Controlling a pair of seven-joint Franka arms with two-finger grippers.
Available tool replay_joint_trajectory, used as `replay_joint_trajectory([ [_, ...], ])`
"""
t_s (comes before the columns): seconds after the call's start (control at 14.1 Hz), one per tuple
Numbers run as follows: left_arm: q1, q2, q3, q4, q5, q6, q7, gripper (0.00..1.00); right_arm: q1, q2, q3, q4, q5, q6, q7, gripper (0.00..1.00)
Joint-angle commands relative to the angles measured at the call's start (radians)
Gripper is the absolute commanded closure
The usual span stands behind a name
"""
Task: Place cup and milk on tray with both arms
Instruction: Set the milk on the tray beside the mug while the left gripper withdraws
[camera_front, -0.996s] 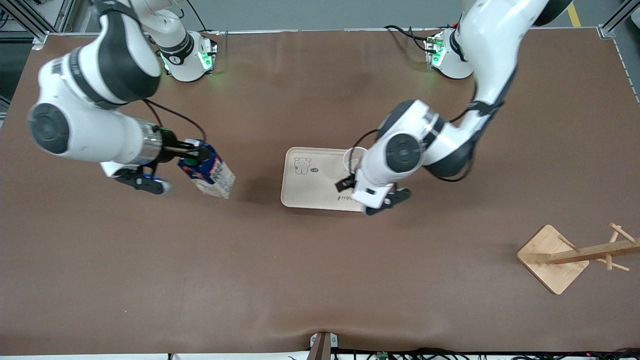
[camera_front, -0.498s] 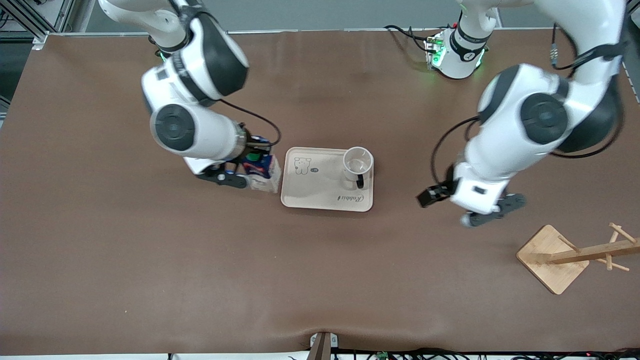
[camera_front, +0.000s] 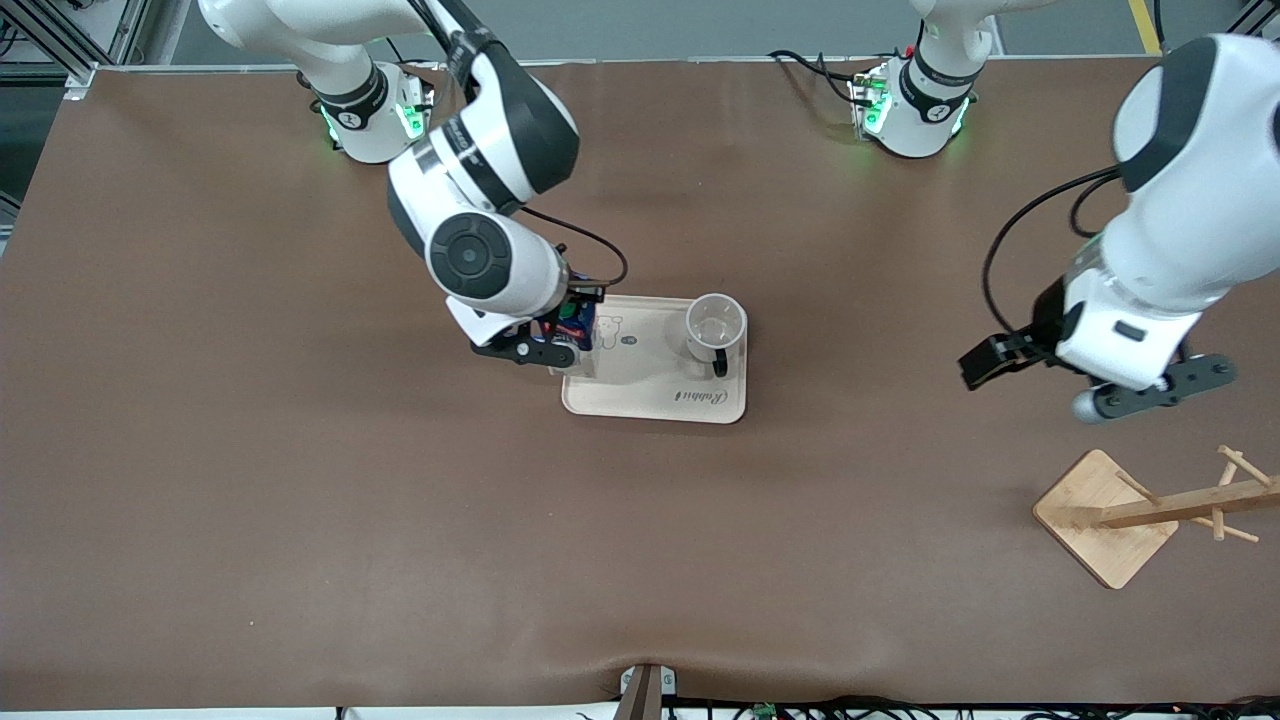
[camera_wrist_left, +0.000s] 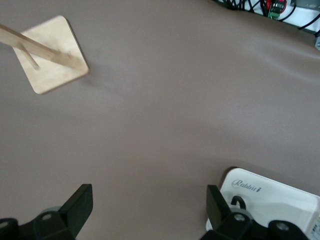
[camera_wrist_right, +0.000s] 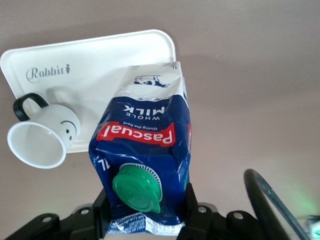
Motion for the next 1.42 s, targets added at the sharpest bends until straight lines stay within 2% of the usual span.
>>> replay_joint_trajectory([
  [0.0,0.035,-0.078,-0.009,-0.027,-0.001,-0.039,0.029,0.00,0.037,0.060,-0.010,0.037,0.015,0.020,0.048,0.70],
  [0.07,0.030,-0.084,-0.008,-0.024,0.006,-0.062,0.029,0.00,0.046,0.076,-0.010,0.037,0.015,0.028,0.048,0.69],
  [0.14,0.030,-0.098,-0.001,-0.025,-0.001,-0.077,0.034,0.00,0.066,0.089,-0.010,0.035,0.010,0.042,0.048,0.62],
  [0.36,0.002,-0.157,0.066,-0.033,-0.001,-0.156,0.176,0.00,0.071,0.107,-0.010,0.031,0.022,0.073,0.049,0.59],
  [0.5,0.002,-0.202,0.083,-0.056,-0.003,-0.182,0.241,0.00,0.069,0.112,-0.010,0.029,0.022,0.073,0.049,0.29],
  [0.57,-0.004,-0.229,0.100,-0.073,-0.003,-0.194,0.272,0.00,0.069,0.116,-0.010,0.029,0.022,0.071,0.049,0.04],
  [0.64,-0.016,-0.251,0.118,-0.099,-0.004,-0.203,0.281,0.00,0.071,0.115,-0.010,0.031,0.019,0.070,0.045,0.00],
  [0.85,-0.100,-0.276,0.202,-0.125,-0.004,-0.234,0.283,0.00,0.063,0.104,-0.010,0.040,0.021,0.057,0.040,0.00],
  [1.07,-0.125,-0.306,0.227,-0.174,-0.050,-0.234,0.287,0.00,0.055,0.069,-0.021,0.076,0.010,-0.001,0.048,0.00],
  [1.35,-0.146,-0.358,0.253,-0.254,-0.059,-0.171,0.298,0.00,-0.021,0.066,-0.039,0.236,0.009,-0.200,0.035,0.00],
])
